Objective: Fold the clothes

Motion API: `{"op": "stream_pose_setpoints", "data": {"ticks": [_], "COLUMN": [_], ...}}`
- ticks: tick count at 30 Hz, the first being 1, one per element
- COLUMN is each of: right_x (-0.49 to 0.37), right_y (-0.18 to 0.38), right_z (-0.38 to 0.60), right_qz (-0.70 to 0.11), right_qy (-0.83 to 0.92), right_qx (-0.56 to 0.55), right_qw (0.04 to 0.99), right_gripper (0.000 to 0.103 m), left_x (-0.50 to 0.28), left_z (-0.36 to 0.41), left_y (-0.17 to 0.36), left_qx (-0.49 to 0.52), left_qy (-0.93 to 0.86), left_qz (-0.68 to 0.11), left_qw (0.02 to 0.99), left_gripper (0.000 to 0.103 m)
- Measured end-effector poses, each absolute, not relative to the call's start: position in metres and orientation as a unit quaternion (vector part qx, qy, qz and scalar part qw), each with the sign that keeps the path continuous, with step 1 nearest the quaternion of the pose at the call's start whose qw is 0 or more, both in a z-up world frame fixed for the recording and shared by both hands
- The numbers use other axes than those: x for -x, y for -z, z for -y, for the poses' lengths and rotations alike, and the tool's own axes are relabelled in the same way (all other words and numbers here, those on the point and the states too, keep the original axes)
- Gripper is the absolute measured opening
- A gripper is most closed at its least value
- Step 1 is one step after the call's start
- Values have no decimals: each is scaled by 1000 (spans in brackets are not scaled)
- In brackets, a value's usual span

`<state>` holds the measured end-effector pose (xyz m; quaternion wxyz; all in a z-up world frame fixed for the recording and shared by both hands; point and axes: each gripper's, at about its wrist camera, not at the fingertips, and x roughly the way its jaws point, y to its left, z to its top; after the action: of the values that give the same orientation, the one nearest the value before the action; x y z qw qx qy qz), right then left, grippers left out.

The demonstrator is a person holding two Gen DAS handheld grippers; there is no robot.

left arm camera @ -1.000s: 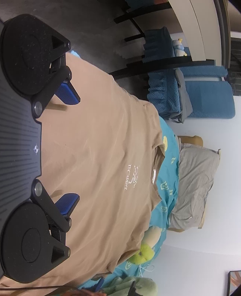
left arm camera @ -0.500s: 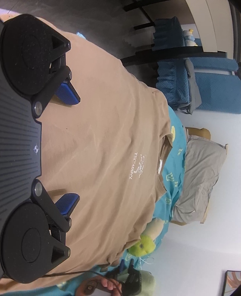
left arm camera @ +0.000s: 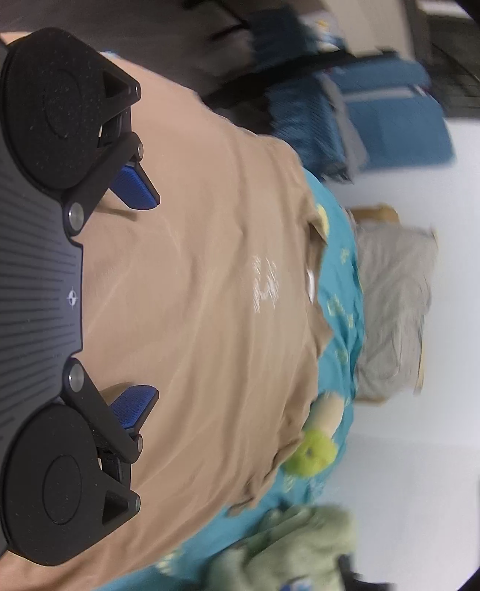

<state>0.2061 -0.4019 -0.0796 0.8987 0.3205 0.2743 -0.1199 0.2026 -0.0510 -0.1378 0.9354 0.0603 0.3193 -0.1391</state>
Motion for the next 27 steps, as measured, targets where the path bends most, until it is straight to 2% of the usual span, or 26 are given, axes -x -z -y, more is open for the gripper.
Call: {"op": "stream_pose_setpoints", "data": {"ticks": [7, 12, 21, 27], "right_x": [-139, -145, -149, -155], "right_y": [63, 65, 75, 83], "right_z": [370, 376, 386, 390], "right_qz": [-251, -250, -256, -263], "right_qy": [108, 124, 147, 157], "right_qx": [-258, -256, -270, -278], "right_qw": [927, 926, 916, 910], "right_gripper": [83, 83, 83, 83], "left_x": [-205, -210, -276, -312], "left_z": [89, 116, 184, 229], "left_y": [128, 120, 119, 138], "left_qx": [-129, -171, -138, -196], "left_qy": [173, 196, 219, 233], "left_qz": [-293, -275, -289, -270], "left_qw": [932, 926, 922, 913], "left_gripper": [102, 102, 99, 99]}}
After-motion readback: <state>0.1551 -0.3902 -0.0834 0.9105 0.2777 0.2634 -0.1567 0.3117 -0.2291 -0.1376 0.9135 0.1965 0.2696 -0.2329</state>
